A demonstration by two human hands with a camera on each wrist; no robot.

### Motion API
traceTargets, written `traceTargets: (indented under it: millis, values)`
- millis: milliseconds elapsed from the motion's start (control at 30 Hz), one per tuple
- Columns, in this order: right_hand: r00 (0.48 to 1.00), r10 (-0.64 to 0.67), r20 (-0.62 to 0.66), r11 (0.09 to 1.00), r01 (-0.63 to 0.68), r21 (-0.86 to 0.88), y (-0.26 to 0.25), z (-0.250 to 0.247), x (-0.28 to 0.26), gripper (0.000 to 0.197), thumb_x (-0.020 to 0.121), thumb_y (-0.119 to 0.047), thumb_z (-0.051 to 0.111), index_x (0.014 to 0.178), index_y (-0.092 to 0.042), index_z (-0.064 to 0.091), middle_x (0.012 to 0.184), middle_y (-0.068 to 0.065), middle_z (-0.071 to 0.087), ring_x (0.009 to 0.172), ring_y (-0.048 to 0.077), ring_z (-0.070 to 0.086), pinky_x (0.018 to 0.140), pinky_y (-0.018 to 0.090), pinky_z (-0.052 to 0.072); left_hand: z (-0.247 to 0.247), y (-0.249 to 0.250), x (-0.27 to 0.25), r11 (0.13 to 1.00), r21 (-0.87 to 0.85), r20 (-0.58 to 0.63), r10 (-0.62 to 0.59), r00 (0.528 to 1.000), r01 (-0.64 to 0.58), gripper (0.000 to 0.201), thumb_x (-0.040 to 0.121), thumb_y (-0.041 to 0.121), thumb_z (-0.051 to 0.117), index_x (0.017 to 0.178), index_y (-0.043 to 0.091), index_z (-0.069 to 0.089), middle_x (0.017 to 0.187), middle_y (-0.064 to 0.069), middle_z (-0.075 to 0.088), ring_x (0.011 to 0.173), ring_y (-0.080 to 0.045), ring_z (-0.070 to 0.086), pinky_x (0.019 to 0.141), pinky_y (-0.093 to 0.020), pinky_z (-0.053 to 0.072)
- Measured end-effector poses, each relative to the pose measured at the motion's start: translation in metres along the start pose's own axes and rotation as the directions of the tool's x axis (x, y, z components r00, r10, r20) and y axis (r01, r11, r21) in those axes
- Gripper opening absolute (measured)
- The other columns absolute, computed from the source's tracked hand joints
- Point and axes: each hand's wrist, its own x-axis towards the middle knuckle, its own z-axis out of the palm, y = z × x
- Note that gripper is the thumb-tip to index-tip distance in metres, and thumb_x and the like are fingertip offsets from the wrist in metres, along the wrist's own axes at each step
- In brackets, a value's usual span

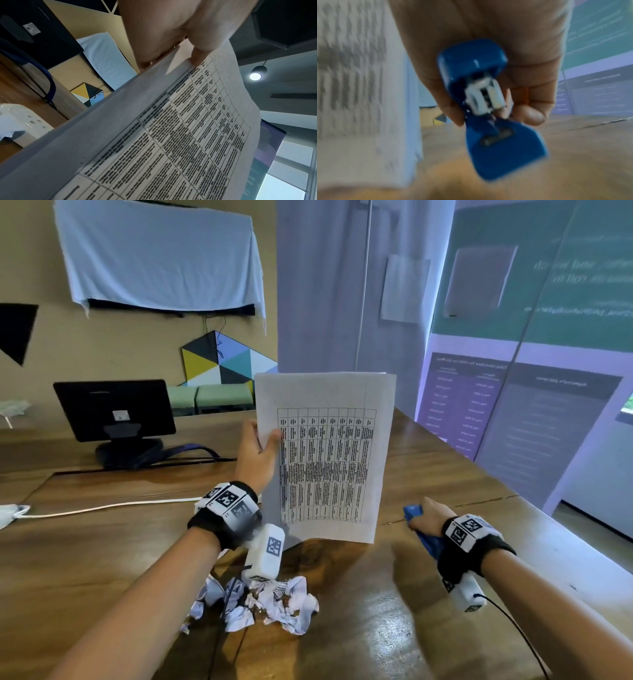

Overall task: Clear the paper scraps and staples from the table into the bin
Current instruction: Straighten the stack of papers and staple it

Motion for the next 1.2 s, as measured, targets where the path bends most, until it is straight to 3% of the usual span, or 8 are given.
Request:
traceTargets:
  millis: [200,333,433,533,700,767,967,1200]
  values:
    - [0.908,-0.252,-0.334,0.75,0.401,0.527,-0.057,-0.068,-0.049,0.013,0.085,-0.016,0.06,0.09,-0.008,0.051,0.073,0.004,0.056,0.063,0.016,0.052,0.06,0.029,0.041,-0.003,-0.001,0.005,0.999,-0.009,0.005,0.043,0.999,-0.043,0.022,0.092,0.024,0.053,0.108,0.015,0.042,0.093,0.012,0.057,0.085,0.004,0.057,0.068,-0.008,0.047]
    - [0.71,-0.336,-0.618,0.283,0.702,0.653,-0.101,-0.112,-0.1,0.014,0.092,-0.011,0.051,0.084,-0.022,0.049,0.077,-0.006,0.06,0.061,-0.001,0.062,0.06,0.017,0.051,-0.003,0.002,0.007,0.997,-0.023,-0.013,0.079,0.997,-0.08,0.019,0.092,0.022,0.055,0.106,0.014,0.046,0.094,0.01,0.059,0.086,0.001,0.058,0.066,-0.004,0.048]
    - [0.542,-0.385,-0.747,0.113,0.831,0.545,-0.134,-0.125,-0.12,0.01,0.095,-0.015,0.049,0.095,-0.023,0.043,0.077,-0.005,0.056,0.061,0.002,0.058,0.06,0.017,0.051,-0.002,0.006,0.005,0.993,-0.022,-0.073,0.117,0.99,-0.119,0.014,0.091,0.019,0.056,0.1,0.012,0.05,0.088,0.009,0.059,0.08,0.001,0.057,0.062,-0.002,0.046]
    - [0.461,-0.448,-0.766,0.117,0.88,0.461,-0.167,-0.121,-0.121,0.015,0.094,-0.026,0.05,0.102,-0.025,0.038,0.079,0.015,0.058,0.063,0.02,0.056,0.054,0.033,0.052,-0.001,0.008,0.001,0.99,-0.053,-0.124,0.121,0.985,-0.129,0.011,0.089,0.017,0.058,0.094,0.009,0.052,0.082,0.005,0.06,0.073,-0.001,0.056,0.059,-0.004,0.045]
    - [0.357,-0.477,-0.803,0.061,0.925,0.375,-0.202,-0.099,-0.101,0.027,0.092,-0.026,0.055,0.101,-0.037,0.032,0.089,0.004,0.052,0.062,0.006,0.055,0.058,0.027,0.051,-0.003,0.007,-0.001,0.982,-0.14,-0.127,0.112,0.986,-0.13,0.013,0.088,0.011,0.06,0.087,0.022,0.053,0.085,0.006,0.064,0.071,0.006,0.062,0.064,-0.009,0.05]
    - [0.323,-0.487,-0.812,0.104,0.944,0.313,-0.21,-0.093,-0.093,0.027,0.089,-0.038,0.054,0.1,-0.042,0.031,0.098,0.007,0.052,0.076,0.016,0.061,0.065,0.032,0.055,-0.004,0.005,0.0,0.981,-0.128,-0.115,0.134,0.984,-0.149,0.016,0.088,0.011,0.06,0.087,0.025,0.053,0.086,0.006,0.064,0.071,0.009,0.062,0.066,-0.01,0.05]
    - [0.215,-0.587,-0.781,0.23,0.969,0.094,-0.23,-0.098,-0.085,0.035,0.09,-0.042,0.052,0.112,-0.019,0.04,0.098,0.004,0.059,0.071,0.015,0.056,0.061,0.019,0.044,-0.006,0.004,0.001,0.979,-0.109,-0.088,0.164,0.982,-0.174,0.017,0.089,0.008,0.058,0.089,0.025,0.053,0.087,0.002,0.065,0.075,-0.005,0.064,0.067,-0.016,0.053]
    - [0.24,-0.685,-0.688,0.334,0.942,-0.004,-0.265,-0.102,-0.088,0.03,0.091,-0.041,0.052,0.1,-0.013,0.044,0.068,-0.004,0.057,0.053,0.014,0.053,0.054,0.029,0.044,-0.009,0.009,0.0,0.985,-0.069,-0.059,0.152,0.987,-0.156,0.019,0.09,0.006,0.056,0.085,0.023,0.052,0.08,0.002,0.063,0.071,-0.005,0.061,0.067,-0.024,0.05]
